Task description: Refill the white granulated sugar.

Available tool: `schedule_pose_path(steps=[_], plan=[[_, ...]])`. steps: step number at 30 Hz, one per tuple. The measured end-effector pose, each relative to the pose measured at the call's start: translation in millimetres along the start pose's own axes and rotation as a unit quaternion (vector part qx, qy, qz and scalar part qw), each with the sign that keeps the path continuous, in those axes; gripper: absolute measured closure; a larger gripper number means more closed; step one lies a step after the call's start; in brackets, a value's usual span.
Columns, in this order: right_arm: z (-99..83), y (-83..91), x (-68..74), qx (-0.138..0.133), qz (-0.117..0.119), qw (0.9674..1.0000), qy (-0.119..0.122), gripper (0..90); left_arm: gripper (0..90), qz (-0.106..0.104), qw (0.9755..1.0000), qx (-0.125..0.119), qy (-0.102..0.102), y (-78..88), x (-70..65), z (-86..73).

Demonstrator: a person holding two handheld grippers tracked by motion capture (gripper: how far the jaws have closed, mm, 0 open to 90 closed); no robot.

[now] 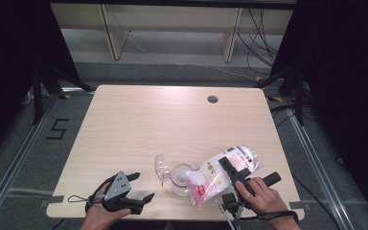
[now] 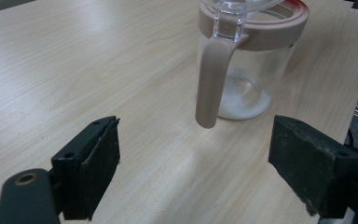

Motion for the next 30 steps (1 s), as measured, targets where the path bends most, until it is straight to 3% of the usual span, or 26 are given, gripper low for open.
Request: schedule_pose_path(steps=[2,3,4,6,9,10,30], plan=[[1.1,-1.5,-2.1,-0.008,-0.001,0.9999,0.011,51.7,16.0,0.001,1.0,0.001,-0.001,0.3,0.1,-0.2],[1.1,-1.6,-2.1,-0.008,-0.001,0.9999,0.011,51.7,16.0,0.007,0.9998,0.001,0.016,0.4,-1.9,-0.8],[1.1,-1.5,-2.1,-0.007,-0.001,0.9999,0.01,51.7,16.0,0.007,0.9998,-0.002,0.019,-0.1,-2.4,-0.5],[1.1,-1.4,-2.2,-0.007,-0.001,0.9999,0.01,51.8,16.0,0.0,1.0,-0.001,-0.001,-0.4,-0.2,0.0],[1.1,-1.3,-2.1,-0.009,-0.003,0.9999,0.009,51.9,16.0,0.002,1.0,-0.001,0.0,-1.0,-0.6,-0.3],[0.5,-1.1,0.9,-0.008,-0.005,0.9999,-0.008,51.9,16.0,0.002,1.0,-0.001,0.0,-1.1,-0.6,-0.2],[-0.6,1.5,-0.6,-0.006,-0.01,0.9999,-0.012,52.7,16.0,0.001,1.0,-0.002,-0.001,-1.1,-0.8,0.2]])
Point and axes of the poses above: each handheld gripper's, and its own axes: y roughly backward along the jaws, z roughly out of its top, x roughly to its left, the point moved 6 cm from there along -y, roughly forward along the jaws, and after that the axes turned 8 degrees about -x, right-handed, at the moved point
